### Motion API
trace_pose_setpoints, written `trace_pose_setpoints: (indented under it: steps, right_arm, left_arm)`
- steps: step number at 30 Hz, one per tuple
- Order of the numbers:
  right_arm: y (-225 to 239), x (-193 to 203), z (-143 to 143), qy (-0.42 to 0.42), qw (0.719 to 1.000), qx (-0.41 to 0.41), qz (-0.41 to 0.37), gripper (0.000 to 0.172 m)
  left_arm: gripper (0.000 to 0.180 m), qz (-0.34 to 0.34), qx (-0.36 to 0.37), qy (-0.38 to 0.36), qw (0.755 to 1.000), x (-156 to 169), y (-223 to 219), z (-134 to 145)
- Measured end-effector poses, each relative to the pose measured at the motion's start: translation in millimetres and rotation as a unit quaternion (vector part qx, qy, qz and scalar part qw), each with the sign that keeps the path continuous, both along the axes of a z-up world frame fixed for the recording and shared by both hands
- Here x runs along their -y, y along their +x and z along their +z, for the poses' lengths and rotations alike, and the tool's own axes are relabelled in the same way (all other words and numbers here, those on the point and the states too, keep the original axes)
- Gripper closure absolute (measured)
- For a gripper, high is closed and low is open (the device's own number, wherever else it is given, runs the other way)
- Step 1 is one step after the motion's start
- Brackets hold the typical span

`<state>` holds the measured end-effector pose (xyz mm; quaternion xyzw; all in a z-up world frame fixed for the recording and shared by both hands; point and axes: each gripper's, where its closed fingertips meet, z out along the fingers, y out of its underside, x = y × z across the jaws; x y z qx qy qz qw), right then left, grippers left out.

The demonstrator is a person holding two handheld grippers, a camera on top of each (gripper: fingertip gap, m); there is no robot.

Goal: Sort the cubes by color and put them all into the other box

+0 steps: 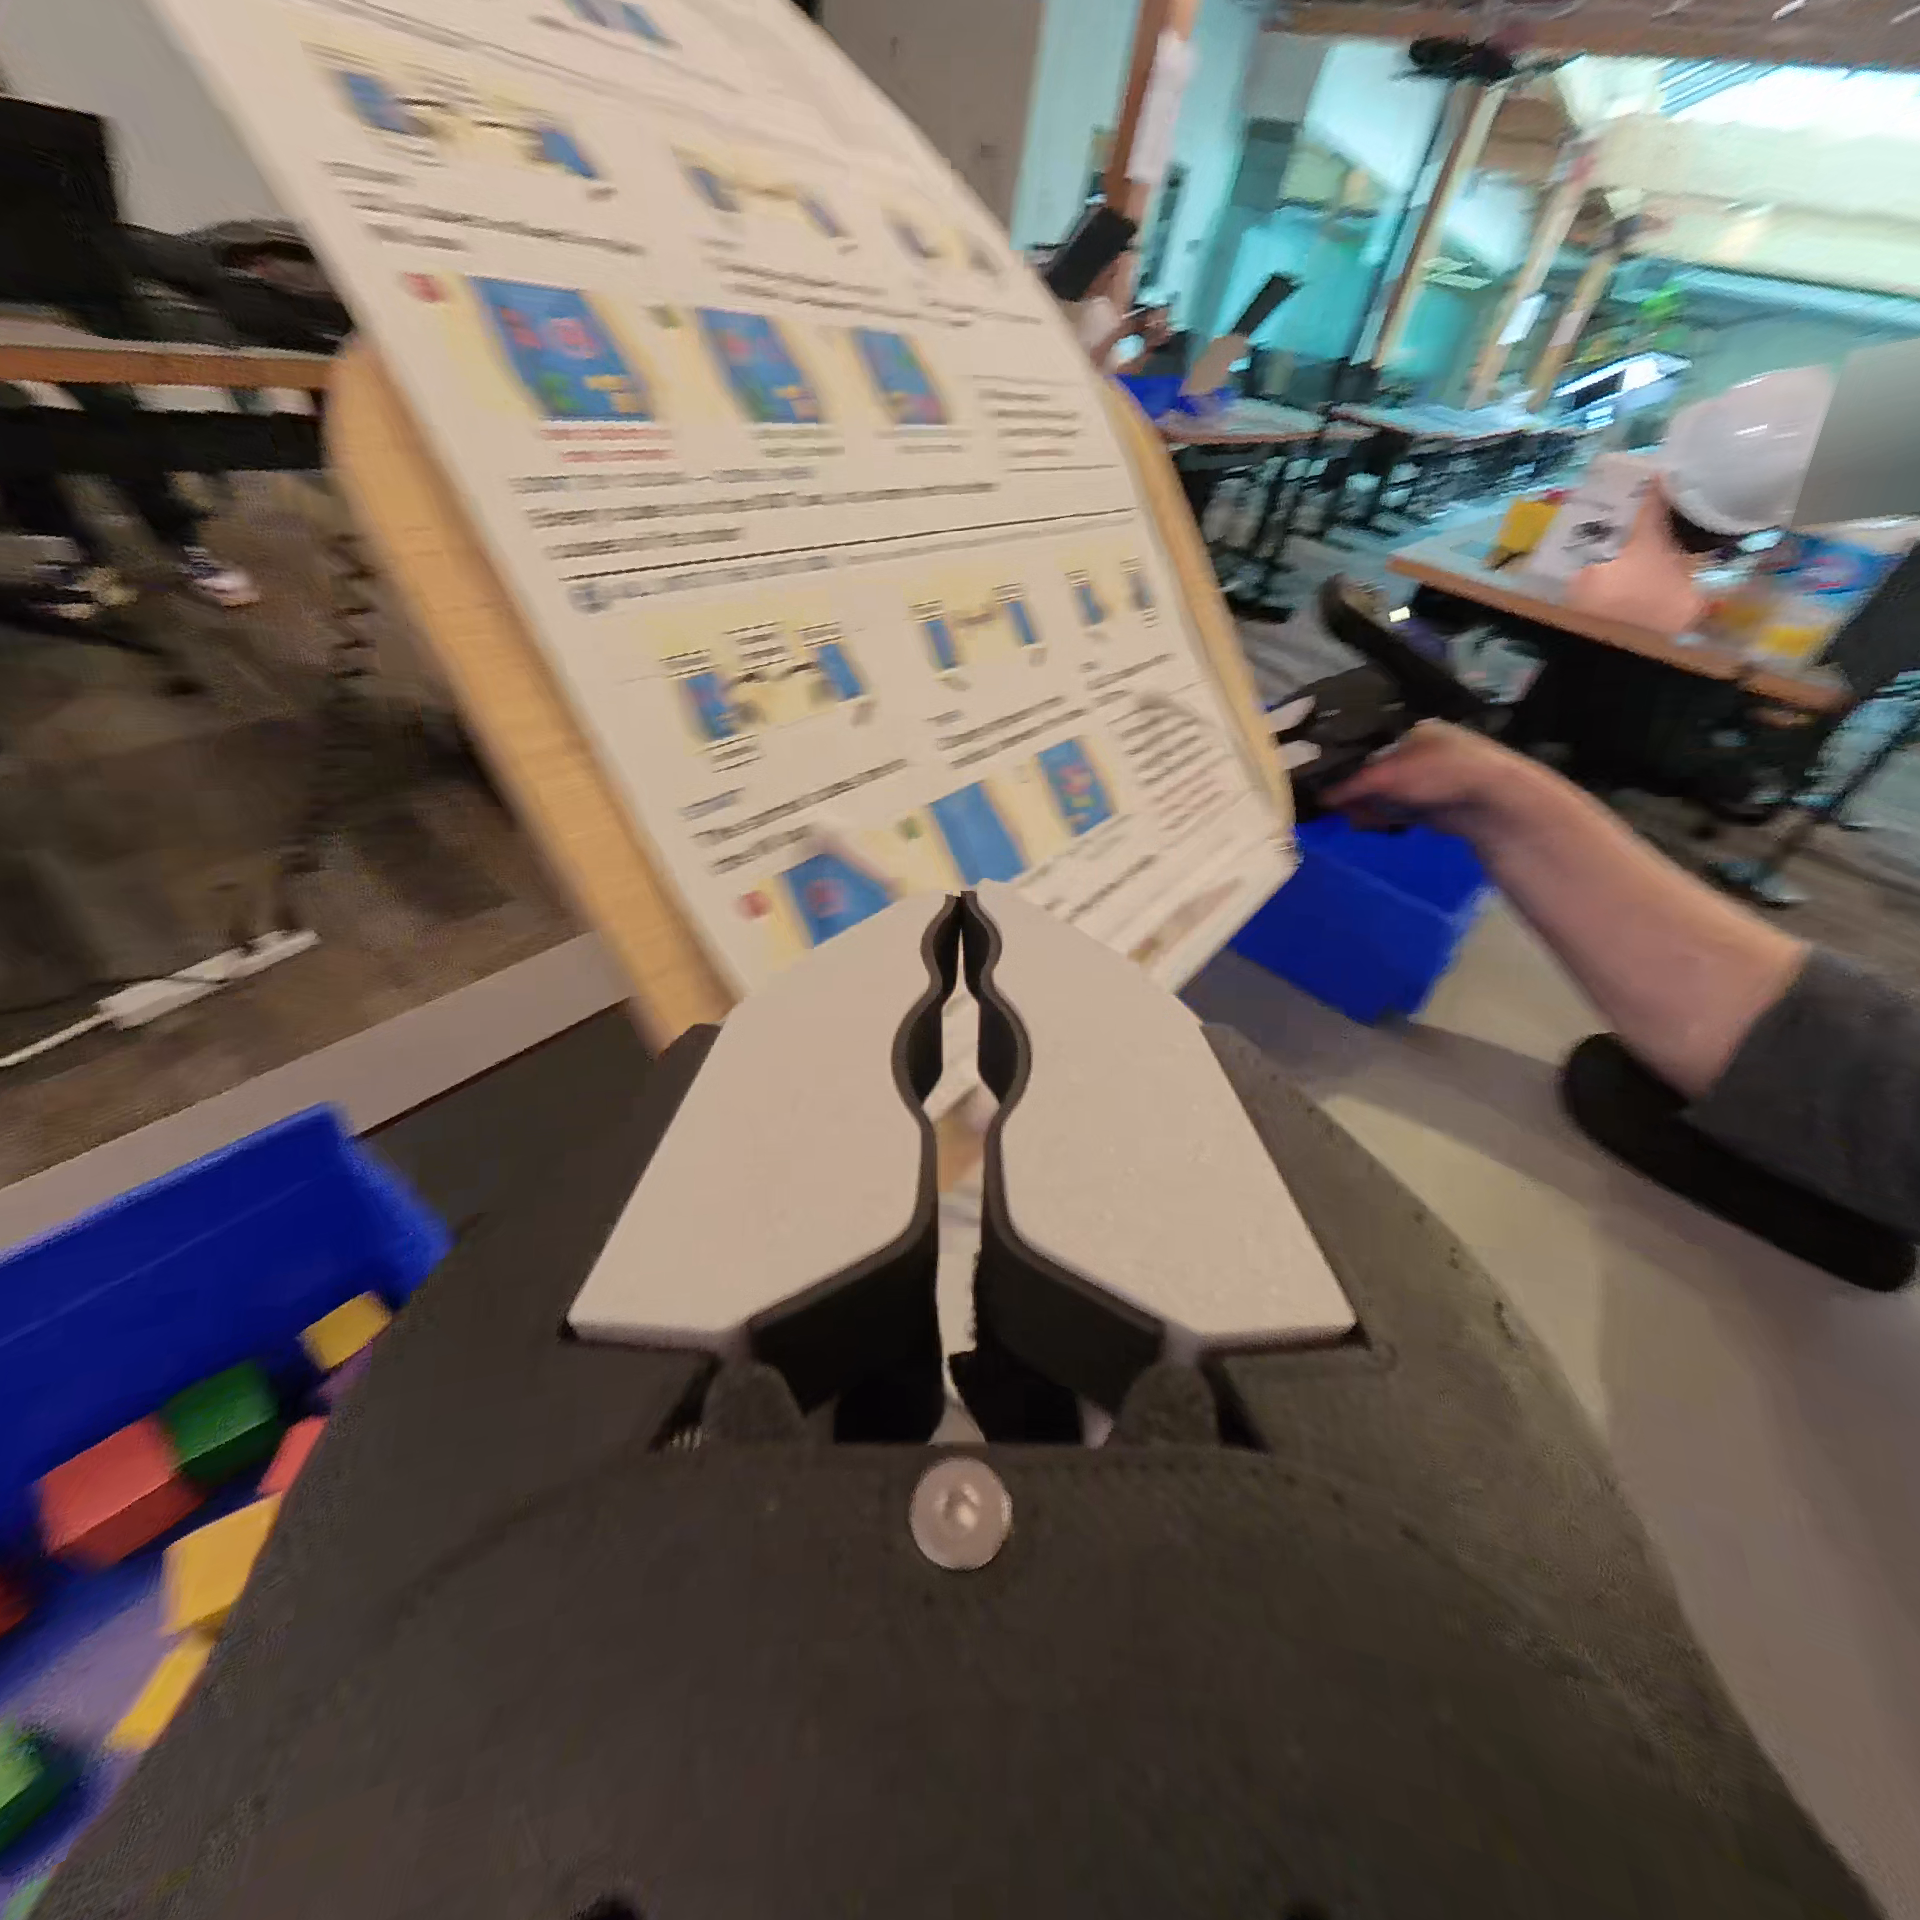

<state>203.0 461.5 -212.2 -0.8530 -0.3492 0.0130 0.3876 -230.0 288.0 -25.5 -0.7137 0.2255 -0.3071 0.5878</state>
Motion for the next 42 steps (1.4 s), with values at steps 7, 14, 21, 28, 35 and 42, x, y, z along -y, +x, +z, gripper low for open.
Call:
trace_pose_setpoints:
  steps: [7, 14, 21, 28, 35, 42]
  right_arm:
    - [-3.0, 3.7, 20.3, 0.040, 0.999, -0.008, -0.003, 0.149]
    - [-9.9, 11.5, 32.7, 0.057, 0.998, -0.024, -0.012, 0.150]
    - [-7.5, 16.1, 45.2, 0.078, 0.996, -0.023, -0.027, 0.150]
    - [-11.4, 17.4, 28.4, 0.058, 0.997, -0.026, -0.038, 0.151]
    - [-14.7, 15.6, 17.8, 0.045, 0.998, -0.027, -0.030, 0.151]
    - [-19.9, 16.7, 15.3, 0.043, 0.999, -0.028, -0.011, 0.150]
  left_arm:
    - [0.178, 0.113, -0.067, -0.036, 0.991, -28.5, -76.8, -38.5]
    - [0.171, 0.149, -0.117, -0.107, 0.976, -53.6, -116.2, -99.0]
    - [0.163, 0.143, -0.177, -0.162, 0.960, -68.0, -131.0, -137.7]
    - [0.162, 0.112, -0.190, -0.174, 0.960, -89.4, -131.8, -159.6]
    - [0.167, 0.032, -0.371, -0.172, 0.912, -112.5, -134.2, -198.6]
    - [0.161, -0.067, -0.413, -0.217, 0.882, -109.3, -131.6, -231.5]
